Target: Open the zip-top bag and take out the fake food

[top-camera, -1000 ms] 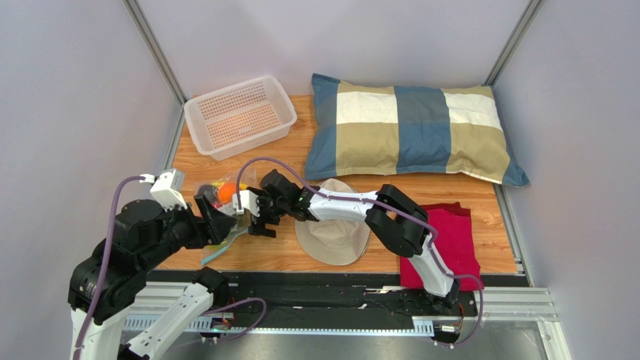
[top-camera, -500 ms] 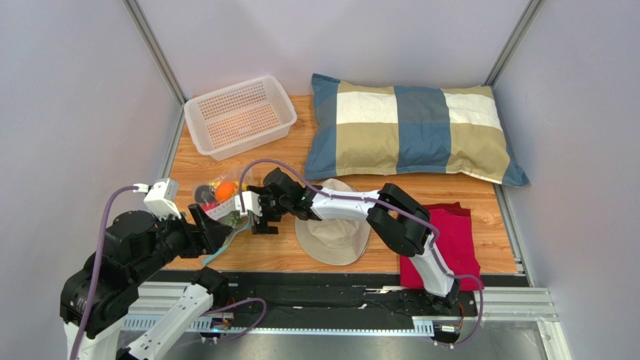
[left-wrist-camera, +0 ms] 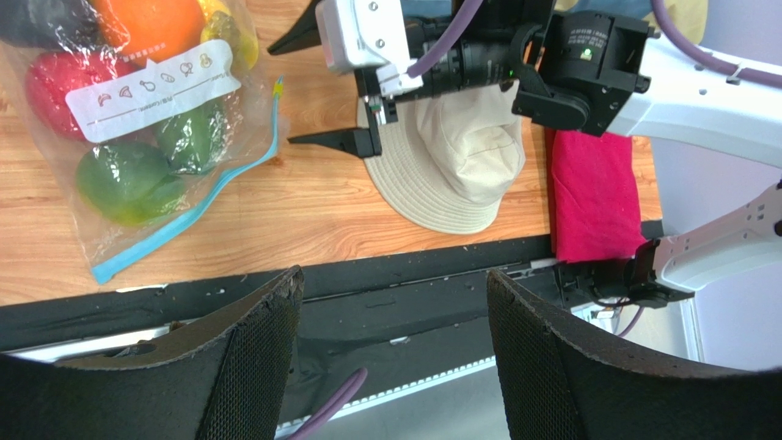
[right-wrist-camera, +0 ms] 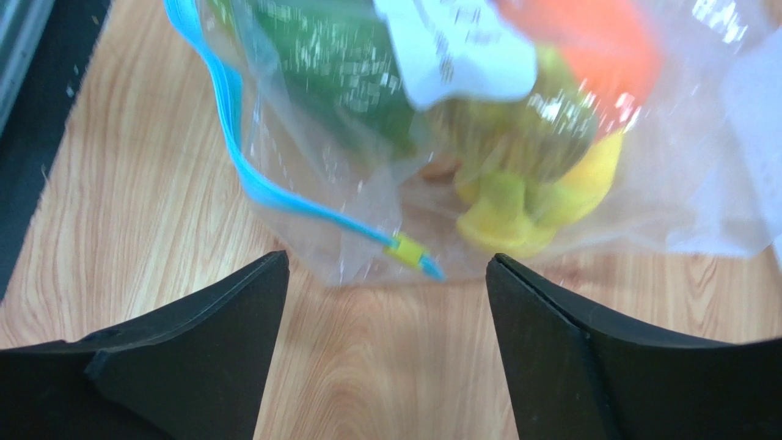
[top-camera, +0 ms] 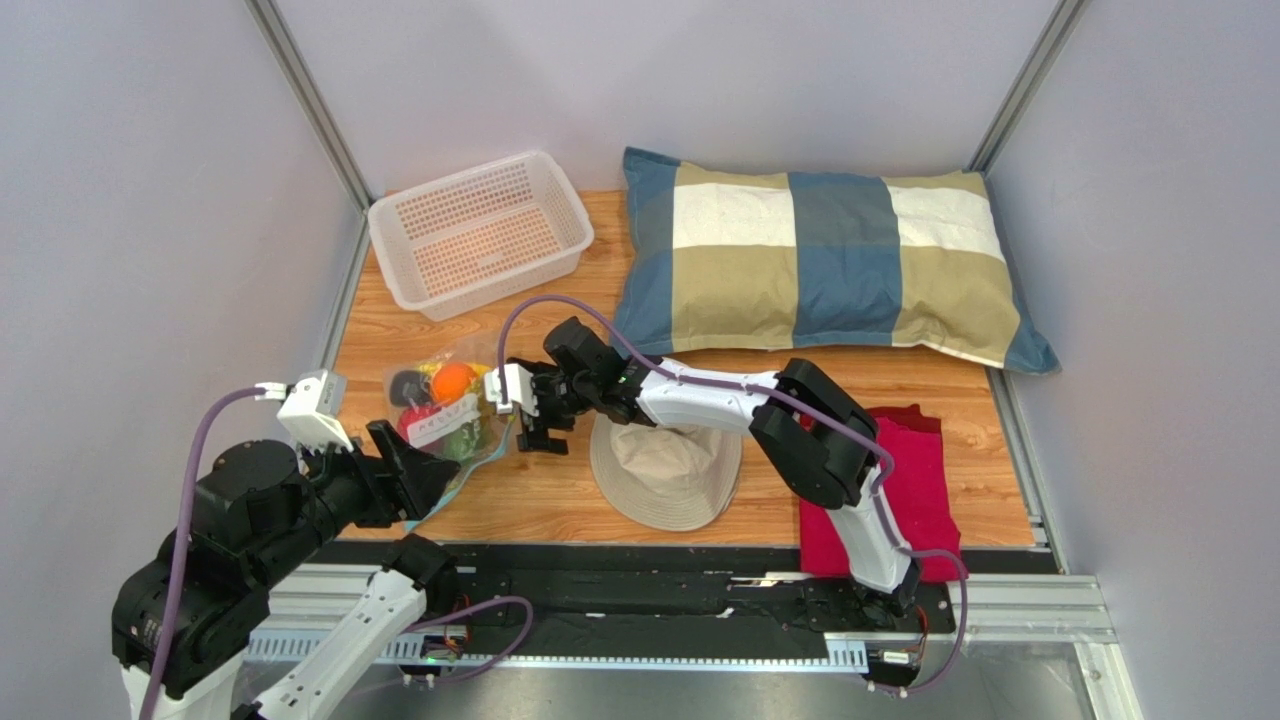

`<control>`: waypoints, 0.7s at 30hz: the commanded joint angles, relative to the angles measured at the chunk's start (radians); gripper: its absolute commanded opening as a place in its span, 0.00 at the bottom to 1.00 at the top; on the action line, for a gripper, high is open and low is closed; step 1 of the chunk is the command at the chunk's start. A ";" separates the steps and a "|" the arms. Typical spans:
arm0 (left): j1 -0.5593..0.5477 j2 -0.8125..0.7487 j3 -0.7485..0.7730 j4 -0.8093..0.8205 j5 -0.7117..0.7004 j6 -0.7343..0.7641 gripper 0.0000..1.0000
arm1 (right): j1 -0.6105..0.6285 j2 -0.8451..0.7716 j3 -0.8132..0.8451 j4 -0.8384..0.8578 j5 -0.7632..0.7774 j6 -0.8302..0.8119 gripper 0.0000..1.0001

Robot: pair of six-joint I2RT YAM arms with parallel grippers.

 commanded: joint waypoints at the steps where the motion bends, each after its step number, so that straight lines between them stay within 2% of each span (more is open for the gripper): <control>1: -0.003 -0.008 -0.026 -0.062 0.014 -0.028 0.77 | 0.000 0.044 0.096 0.030 -0.099 0.025 0.81; 4: -0.003 0.001 -0.033 -0.079 0.011 -0.040 0.77 | 0.000 0.075 0.115 0.034 -0.128 0.045 0.73; 8: -0.003 0.043 -0.021 -0.123 -0.017 -0.040 0.73 | -0.014 0.067 0.067 0.014 -0.156 0.034 0.55; 10: -0.003 0.093 -0.001 -0.163 -0.018 -0.016 0.71 | -0.028 0.046 0.031 0.011 -0.174 0.026 0.51; 13: -0.003 0.190 0.020 -0.245 -0.123 0.003 0.72 | -0.040 0.037 0.029 -0.006 -0.194 0.037 0.37; 16: -0.003 0.293 0.025 -0.267 -0.168 0.035 0.72 | -0.046 0.021 0.059 -0.069 -0.202 0.052 0.16; 17: -0.003 0.313 0.023 -0.257 -0.175 0.044 0.72 | -0.048 0.011 0.066 -0.084 -0.199 0.052 0.03; 18: -0.003 0.337 0.011 -0.237 -0.173 0.055 0.73 | -0.051 -0.006 0.060 -0.100 -0.205 0.061 0.00; 21: -0.003 0.347 -0.016 -0.122 -0.153 0.107 0.74 | -0.072 -0.084 0.035 -0.107 -0.236 0.120 0.00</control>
